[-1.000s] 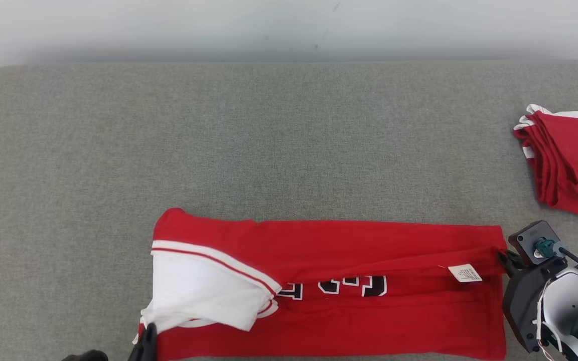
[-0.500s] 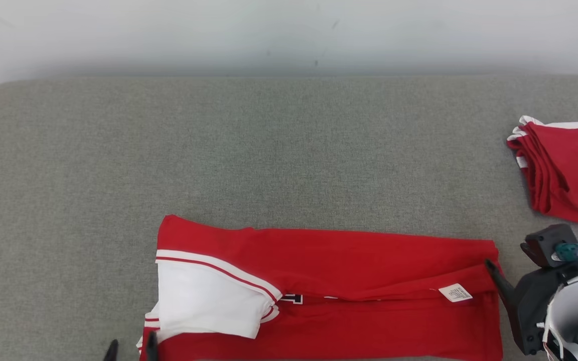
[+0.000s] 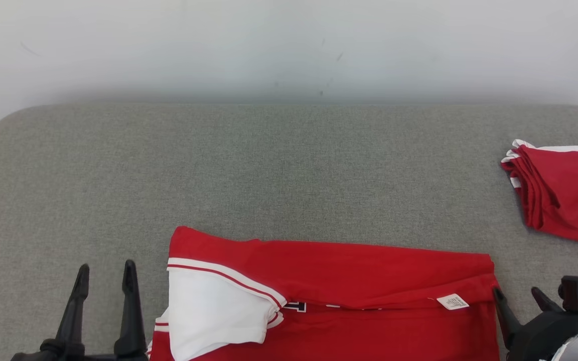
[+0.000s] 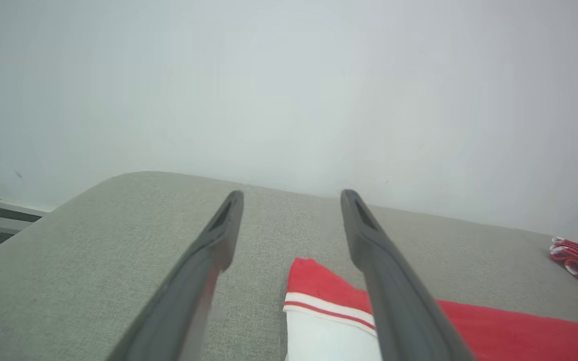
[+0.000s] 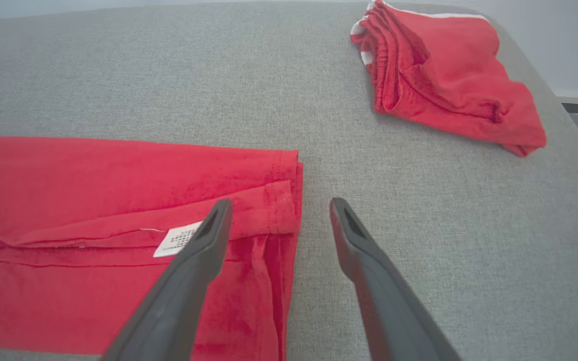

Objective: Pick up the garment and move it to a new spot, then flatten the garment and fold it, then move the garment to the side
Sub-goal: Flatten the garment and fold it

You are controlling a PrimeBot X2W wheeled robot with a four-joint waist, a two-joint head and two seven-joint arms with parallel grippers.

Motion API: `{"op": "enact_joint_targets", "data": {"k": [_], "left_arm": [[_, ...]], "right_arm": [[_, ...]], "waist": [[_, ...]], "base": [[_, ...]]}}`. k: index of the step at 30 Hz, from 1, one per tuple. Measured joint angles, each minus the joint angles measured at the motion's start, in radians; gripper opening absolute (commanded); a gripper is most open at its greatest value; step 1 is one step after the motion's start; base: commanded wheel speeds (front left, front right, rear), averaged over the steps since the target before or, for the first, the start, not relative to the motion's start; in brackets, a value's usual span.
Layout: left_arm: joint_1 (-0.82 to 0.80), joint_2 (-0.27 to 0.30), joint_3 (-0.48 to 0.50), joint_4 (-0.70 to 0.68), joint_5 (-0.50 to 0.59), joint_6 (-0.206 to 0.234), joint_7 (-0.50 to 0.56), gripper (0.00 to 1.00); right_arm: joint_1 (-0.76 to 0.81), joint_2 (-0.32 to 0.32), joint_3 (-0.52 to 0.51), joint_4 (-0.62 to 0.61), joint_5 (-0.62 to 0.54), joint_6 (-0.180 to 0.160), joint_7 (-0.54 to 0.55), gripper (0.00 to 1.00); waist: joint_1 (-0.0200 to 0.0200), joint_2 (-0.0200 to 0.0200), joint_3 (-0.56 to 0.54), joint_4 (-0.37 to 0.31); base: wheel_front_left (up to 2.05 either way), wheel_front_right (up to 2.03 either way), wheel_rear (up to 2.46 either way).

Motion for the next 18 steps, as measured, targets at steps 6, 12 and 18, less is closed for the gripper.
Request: {"op": "enact_joint_targets", "data": {"k": [6, 12, 18], "left_arm": [[0.020, -0.091, 0.068, -0.053, 0.123, -0.151, 0.000, 1.00], [0.024, -0.159, 0.114, -0.023, 0.174, -0.231, 0.000, 1.00], [0.026, -0.212, 0.154, 0.011, 0.199, -0.285, 0.000, 1.00]], "right_arm": [[-0.040, 0.066, -0.101, 0.048, -0.055, 0.000, -0.002, 1.00], [-0.108, 0.074, -0.104, 0.136, -0.058, 0.000, 0.009, 1.00], [-0.131, 0.075, -0.077, 0.202, -0.040, 0.000, 0.019, 1.00]], "waist": [[0.0000, 0.0000, 0.006, -0.009], [0.0001, 0.0000, 0.024, -0.005], [0.0001, 0.0001, 0.040, 0.016]], "base": [[0.00, 0.00, 0.00], [0.00, 0.00, 0.00], [0.00, 0.00, 0.00]]}}
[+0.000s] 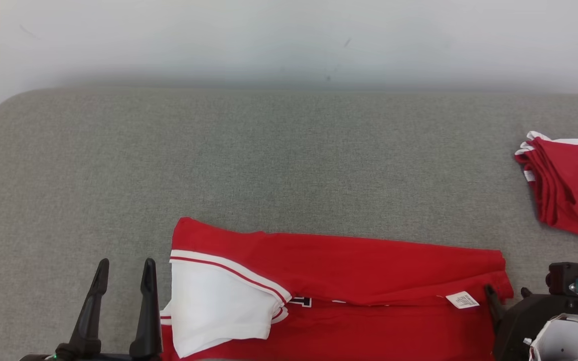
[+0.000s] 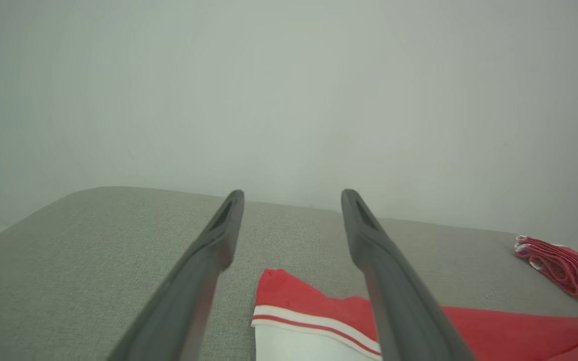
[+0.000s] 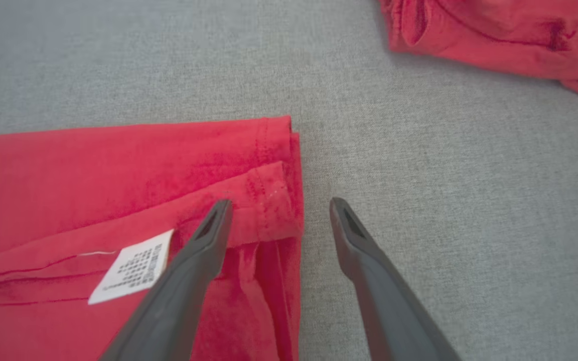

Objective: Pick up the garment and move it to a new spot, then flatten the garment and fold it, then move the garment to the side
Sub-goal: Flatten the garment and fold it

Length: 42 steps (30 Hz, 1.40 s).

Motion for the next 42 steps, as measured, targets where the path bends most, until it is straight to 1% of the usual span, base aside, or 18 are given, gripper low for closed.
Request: {"op": "enact_joint_targets", "data": {"k": [8, 13, 20, 21, 22, 23, 28, 34, 37, 42], "left_arm": [[-0.005, -0.046, 0.040, 0.031, 0.025, -0.045, 0.000, 1.00], [-0.007, -0.061, 0.060, 0.041, 0.035, -0.061, 0.000, 1.00], [-0.008, -0.072, 0.086, 0.061, 0.044, -0.072, 0.000, 1.00], [-0.008, -0.073, 0.088, 0.071, 0.044, -0.072, 0.000, 1.00], [-0.008, -0.073, 0.090, 0.082, 0.044, -0.072, 0.000, 1.00], [-0.008, -0.073, 0.091, 0.095, 0.044, -0.072, 0.000, 1.00], [-0.018, -0.072, 0.100, 0.159, 0.029, -0.072, 0.012, 1.00], [-0.032, -0.068, 0.110, 0.178, 0.014, -0.070, 0.024, 1.00], [-0.032, -0.066, 0.113, 0.180, 0.009, -0.063, 0.025, 1.00], [-0.031, -0.064, 0.110, 0.179, 0.005, -0.061, 0.026, 1.00]], "right_arm": [[-0.010, 0.001, -0.001, 0.063, 0.002, 0.000, 0.027, 1.00], [-0.015, -0.001, 0.004, 0.100, 0.013, 0.000, 0.045, 1.00], [-0.019, -0.005, 0.023, 0.125, 0.029, 0.000, 0.065, 1.00], [-0.019, -0.005, 0.025, 0.126, 0.031, 0.000, 0.065, 0.56], [-0.019, -0.005, 0.026, 0.127, 0.031, 0.000, 0.065, 0.31], [-0.020, -0.005, 0.027, 0.129, 0.031, 0.000, 0.065, 0.00], [-0.025, 0.000, 0.036, 0.134, 0.029, 0.001, 0.052, 0.00], [-0.036, 0.004, 0.023, 0.133, 0.023, 0.002, 0.038, 0.00], [-0.043, 0.006, -0.017, 0.118, 0.007, 0.002, 0.032, 0.00], [-0.043, 0.004, -0.125, 0.063, -0.042, 0.002, 0.033, 0.00]], "waist": [[0.0001, 0.0000, 0.025, 0.019], [0.0000, -0.0001, 0.030, 0.022], [0.0000, -0.0001, 0.029, 0.020], [0.0000, -0.0001, 0.029, 0.018], [0.0000, -0.0001, 0.029, 0.017], [0.0000, 0.0000, 0.029, 0.016], [0.0000, 0.0000, 0.027, 0.010], [0.0000, 0.0000, 0.024, 0.002], [0.0001, 0.0000, 0.021, -0.003], [0.0002, 0.0000, 0.022, -0.010]], "base": [[0.00, 0.00, 0.00], [0.00, 0.00, 0.00], [0.00, 0.00, 0.00], [0.00, 0.00, 0.00], [0.00, 0.00, 0.00], [0.00, 0.00, 0.00], [0.00, 0.00, 0.00], [0.00, 0.00, 0.00], [0.00, 0.00, 0.00], [0.00, 0.00, 0.00]]}}
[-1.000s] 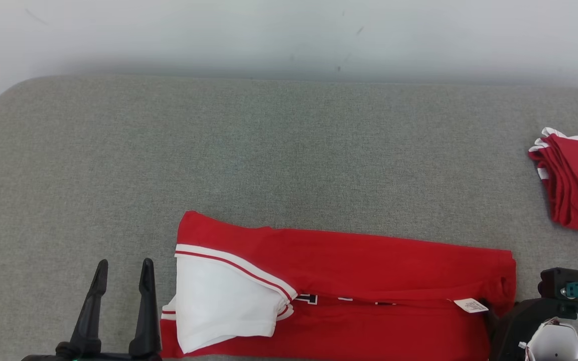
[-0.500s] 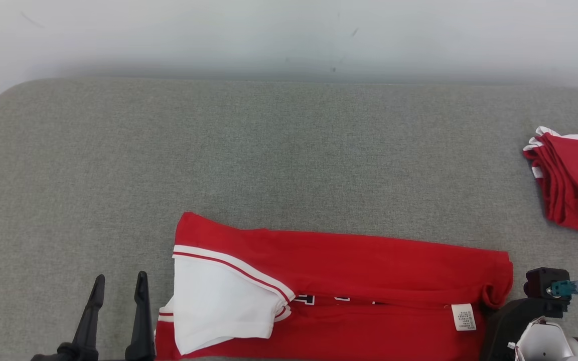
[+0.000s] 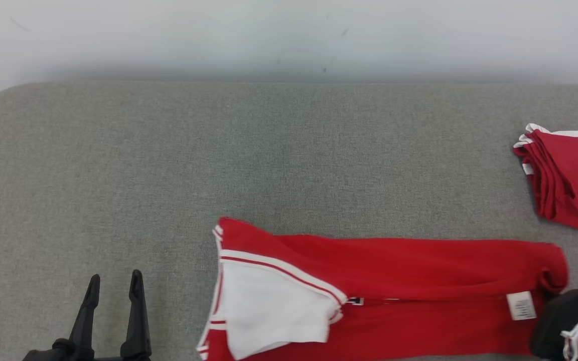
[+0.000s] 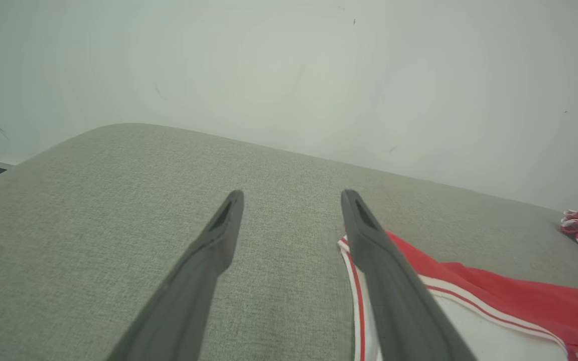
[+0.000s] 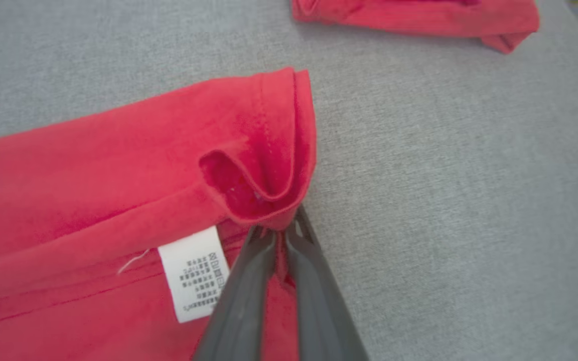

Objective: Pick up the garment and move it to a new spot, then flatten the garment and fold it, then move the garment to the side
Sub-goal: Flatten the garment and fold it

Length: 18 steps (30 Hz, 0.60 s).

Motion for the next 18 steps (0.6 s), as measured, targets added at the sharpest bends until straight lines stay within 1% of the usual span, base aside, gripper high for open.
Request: {"op": "enact_joint_targets", "data": {"k": [6, 11, 14, 18], "left_arm": [[0.000, 0.000, -0.007, -0.002, -0.002, 0.002, 0.000, 1.00], [0.000, 0.000, -0.013, 0.000, -0.006, 0.004, 0.000, 1.00], [0.000, 0.001, -0.017, 0.005, -0.006, 0.004, 0.000, 1.00], [0.002, 0.002, -0.022, 0.009, -0.008, 0.007, 0.000, 1.00]], "right_arm": [[0.005, -0.001, -0.122, -0.095, -0.060, 0.000, 0.019, 0.00], [0.024, -0.001, -0.176, -0.170, -0.108, 0.000, 0.036, 0.00], [0.027, -0.002, -0.158, -0.200, -0.110, 0.000, 0.045, 0.00], [0.050, -0.002, -0.047, -0.227, -0.052, 0.000, 0.064, 0.00]], "waist": [[0.0000, 0.0000, 0.011, -0.007], [0.0000, 0.0000, 0.014, -0.014], [0.0000, 0.0000, 0.008, -0.015], [-0.0001, 0.0000, -0.007, -0.017]], "base": [[0.00, 0.00, 0.00], [0.00, 0.00, 0.00], [0.00, 0.00, 0.00], [0.00, 0.00, 0.00]]}}
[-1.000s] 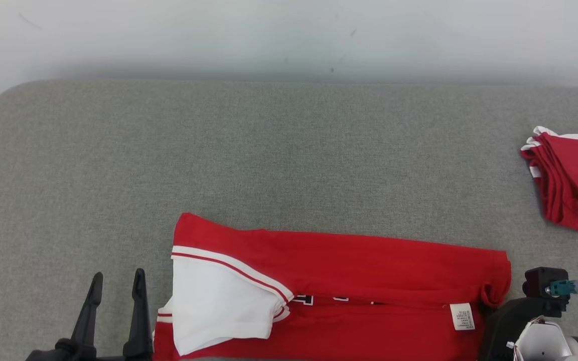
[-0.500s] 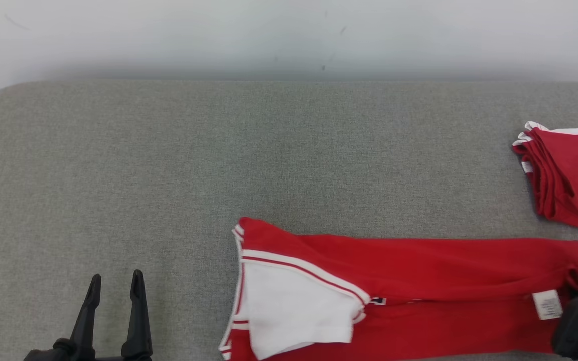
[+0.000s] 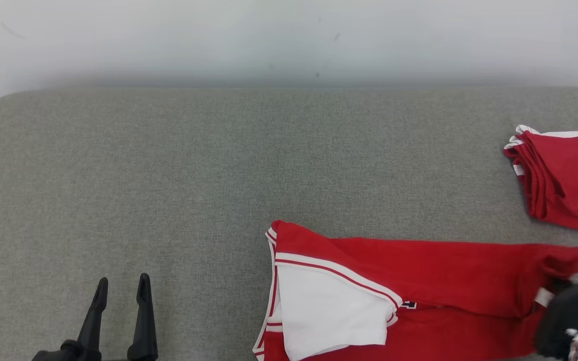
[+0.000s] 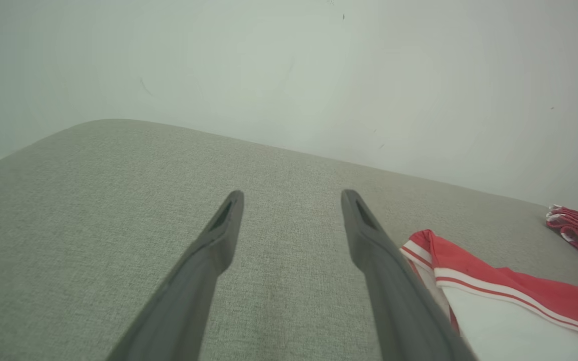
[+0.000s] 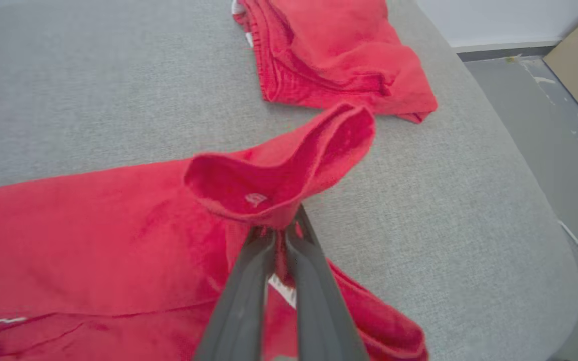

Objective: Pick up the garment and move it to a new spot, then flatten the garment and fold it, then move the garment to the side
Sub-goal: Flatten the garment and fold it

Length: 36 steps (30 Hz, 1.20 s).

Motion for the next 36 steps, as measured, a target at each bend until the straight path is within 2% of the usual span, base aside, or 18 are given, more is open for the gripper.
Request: {"op": "enact_joint_targets", "data": {"k": [3, 4, 7, 16, 28, 36], "left_arm": [[0.002, 0.001, -0.005, 0.003, -0.001, 0.000, 0.003, 1.00], [0.002, 0.001, -0.008, 0.003, -0.002, 0.000, 0.005, 1.00], [0.004, 0.002, -0.014, 0.002, -0.004, 0.000, 0.007, 1.00], [0.015, 0.005, -0.026, 0.000, -0.007, 0.004, 0.011, 1.00], [0.012, 0.001, -0.042, 0.007, -0.017, 0.011, 0.010, 1.00], [0.013, 0.001, -0.040, 0.014, -0.023, 0.018, 0.003, 1.00]], "right_arm": [[0.018, 0.000, 0.115, -0.022, 0.053, 0.000, 0.014, 0.00], [0.027, 0.000, 0.201, -0.030, 0.098, 0.000, 0.016, 0.00], [0.034, 0.000, 0.337, -0.030, 0.165, 0.000, 0.017, 0.00], [-0.059, 0.001, 0.609, 0.093, 0.271, 0.000, -0.015, 0.00], [-0.225, 0.000, 0.789, 0.302, 0.353, 0.000, -0.056, 0.00], [-0.232, 0.001, 0.812, 0.335, 0.365, 0.000, -0.072, 0.00]], "waist": [[-0.0001, 0.0000, -0.012, 0.001], [0.0000, 0.0000, -0.019, 0.004], [-0.0001, 0.0000, -0.026, 0.011], [-0.0001, 0.0000, -0.037, 0.042], [-0.0001, 0.0000, -0.028, 0.101], [-0.0001, 0.0000, -0.028, 0.123]], "base": [[0.00, 0.00, 0.00], [0.00, 0.00, 0.00], [0.00, 0.00, 0.00], [0.00, 0.00, 0.00], [0.00, 0.00, 0.00], [0.00, 0.00, 0.00]]}}
